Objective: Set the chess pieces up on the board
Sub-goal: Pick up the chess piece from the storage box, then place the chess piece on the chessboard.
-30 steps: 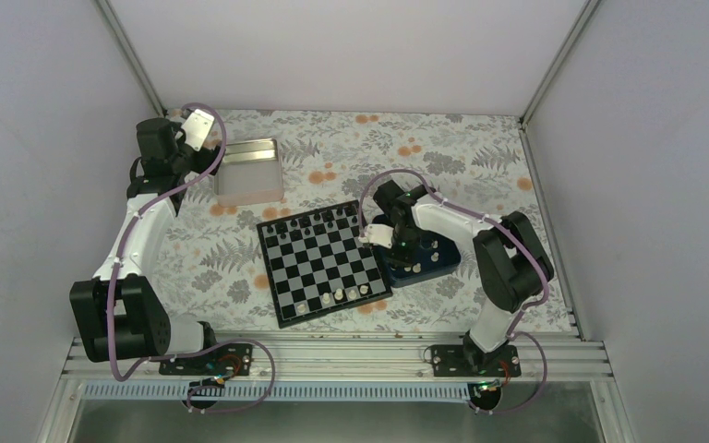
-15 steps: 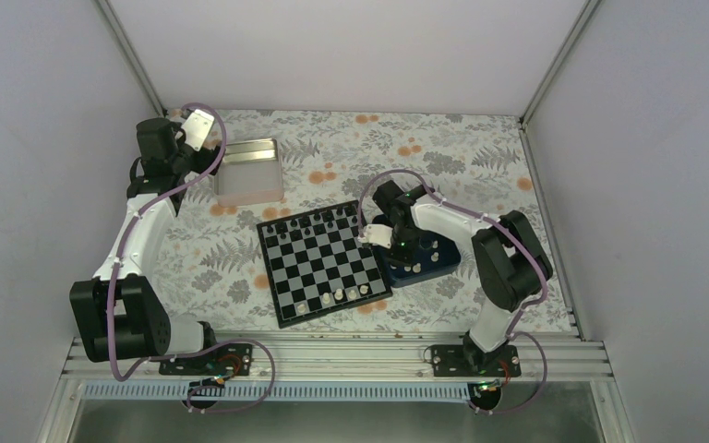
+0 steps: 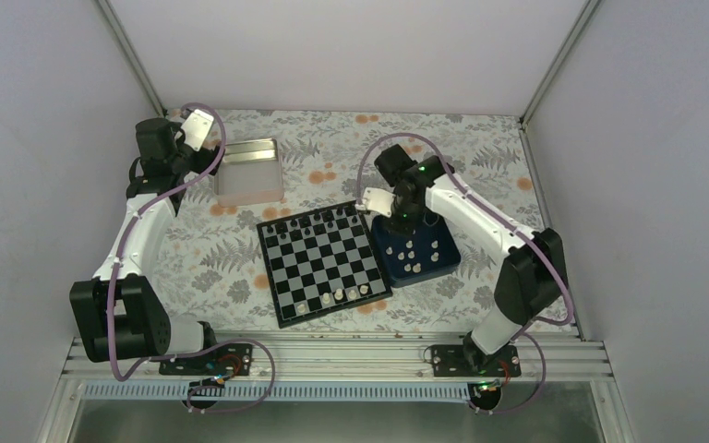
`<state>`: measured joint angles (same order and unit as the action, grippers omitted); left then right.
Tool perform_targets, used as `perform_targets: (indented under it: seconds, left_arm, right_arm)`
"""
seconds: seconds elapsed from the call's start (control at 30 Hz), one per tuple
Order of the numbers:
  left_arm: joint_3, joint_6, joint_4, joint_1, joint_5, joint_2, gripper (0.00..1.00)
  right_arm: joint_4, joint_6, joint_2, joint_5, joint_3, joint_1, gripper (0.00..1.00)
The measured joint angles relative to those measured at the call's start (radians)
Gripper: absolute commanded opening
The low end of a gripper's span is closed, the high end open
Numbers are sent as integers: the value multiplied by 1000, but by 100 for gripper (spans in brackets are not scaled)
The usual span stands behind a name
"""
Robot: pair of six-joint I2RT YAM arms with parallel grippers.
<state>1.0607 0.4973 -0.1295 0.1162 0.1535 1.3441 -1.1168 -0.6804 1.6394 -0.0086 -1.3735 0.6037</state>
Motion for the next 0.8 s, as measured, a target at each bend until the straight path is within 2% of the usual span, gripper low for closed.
perform_targets:
  seconds: [0.17,0.53,0.8]
  left_arm:
    - [0,0,0,0,6,0,100]
    - [0,0,-6,0,9,0,100]
    - [0,-1,-8,0,13,-1,100]
  right_arm:
    - [-50,0,37,26,-121,63,10]
    - [-89,0,278,9,-368,430,11]
    - [-100,-9,413,-35,-488,604,11]
